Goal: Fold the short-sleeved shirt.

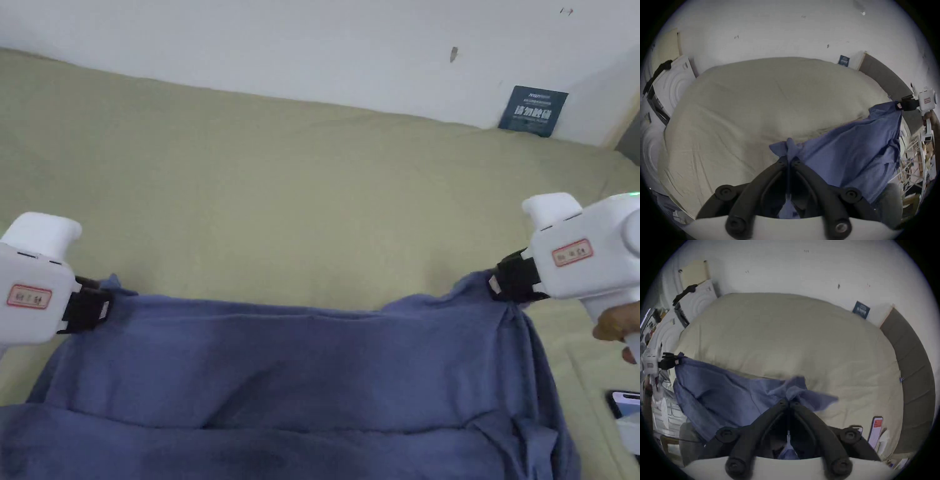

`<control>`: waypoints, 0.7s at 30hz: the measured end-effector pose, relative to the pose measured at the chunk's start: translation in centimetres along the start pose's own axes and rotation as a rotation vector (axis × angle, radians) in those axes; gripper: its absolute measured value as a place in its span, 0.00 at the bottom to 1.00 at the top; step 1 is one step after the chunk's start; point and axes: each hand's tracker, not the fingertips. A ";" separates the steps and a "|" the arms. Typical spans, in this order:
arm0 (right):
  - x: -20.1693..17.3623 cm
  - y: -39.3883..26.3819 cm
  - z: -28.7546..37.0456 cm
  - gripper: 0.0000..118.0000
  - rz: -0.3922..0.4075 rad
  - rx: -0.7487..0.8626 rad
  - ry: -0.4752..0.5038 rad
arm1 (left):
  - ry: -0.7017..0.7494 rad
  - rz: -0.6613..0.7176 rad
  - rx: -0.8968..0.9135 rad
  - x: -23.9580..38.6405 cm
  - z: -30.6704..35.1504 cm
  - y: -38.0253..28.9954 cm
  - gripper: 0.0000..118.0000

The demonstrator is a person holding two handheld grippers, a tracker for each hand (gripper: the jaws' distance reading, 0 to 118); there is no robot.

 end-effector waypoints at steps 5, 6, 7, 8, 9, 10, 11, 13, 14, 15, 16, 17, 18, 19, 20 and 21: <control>-0.8 -5.3 5.4 0.01 0.002 0.036 0.058 | -0.042 -0.093 0.024 0.8 4.6 -3.4 0.02; -0.9 -6.5 6.1 0.01 0.000 0.034 0.065 | -0.050 -0.090 0.019 0.6 5.1 -4.2 0.02; -1.1 -7.8 6.5 0.01 -0.011 0.036 0.067 | -0.050 -0.086 0.021 0.6 5.6 -5.0 0.02; -1.2 -9.1 6.9 0.01 -0.018 0.029 0.069 | -0.069 -0.076 0.014 0.5 5.9 -5.8 0.02; -1.0 -10.6 6.8 0.01 -0.037 0.016 0.069 | -0.084 -0.063 0.005 0.3 6.2 -6.8 0.02; -1.1 -11.8 6.9 0.01 -0.060 0.001 0.072 | -0.098 -0.063 -0.003 0.1 6.3 -7.7 0.02; -1.1 -13.3 7.0 0.01 -0.081 -0.014 0.079 | -0.104 -0.065 -0.010 0.0 6.5 -8.9 0.02; -1.0 -15.7 6.9 0.01 -0.123 -0.048 0.107 | -0.114 -0.083 -0.047 -0.2 6.4 -10.8 0.02; -0.9 -16.9 6.7 0.01 -0.151 -0.061 0.104 | -0.112 -0.089 -0.061 -0.3 6.3 -11.9 0.02; -0.8 -18.1 6.5 0.01 -0.182 -0.073 0.102 | -0.123 -0.093 -0.091 -0.6 6.0 -12.8 0.02; -0.5 -19.0 6.1 0.01 -0.207 -0.092 0.111 | -0.121 -0.091 -0.096 -0.6 5.8 -13.5 0.02; -0.2 -19.9 5.6 0.01 -0.247 -0.110 0.110 | -0.122 -0.082 -0.109 -0.8 5.5 -14.3 0.02; 0.0 -20.8 5.3 0.01 -0.268 -0.127 0.103 | -0.128 -0.080 -0.117 -0.9 5.2 -15.0 0.02; 0.2 -21.6 5.0 0.01 -0.287 -0.135 0.094 | -0.132 -0.070 -0.123 -1.1 4.9 -15.6 0.02; 0.4 -22.3 4.7 0.01 -0.307 -0.140 0.107 | -0.143 -0.047 -0.137 -1.2 4.7 -16.1 0.02; 0.5 -22.8 4.4 0.01 -0.324 -0.152 0.109 | -0.140 -0.045 -0.141 -1.2 4.4 -16.6 0.02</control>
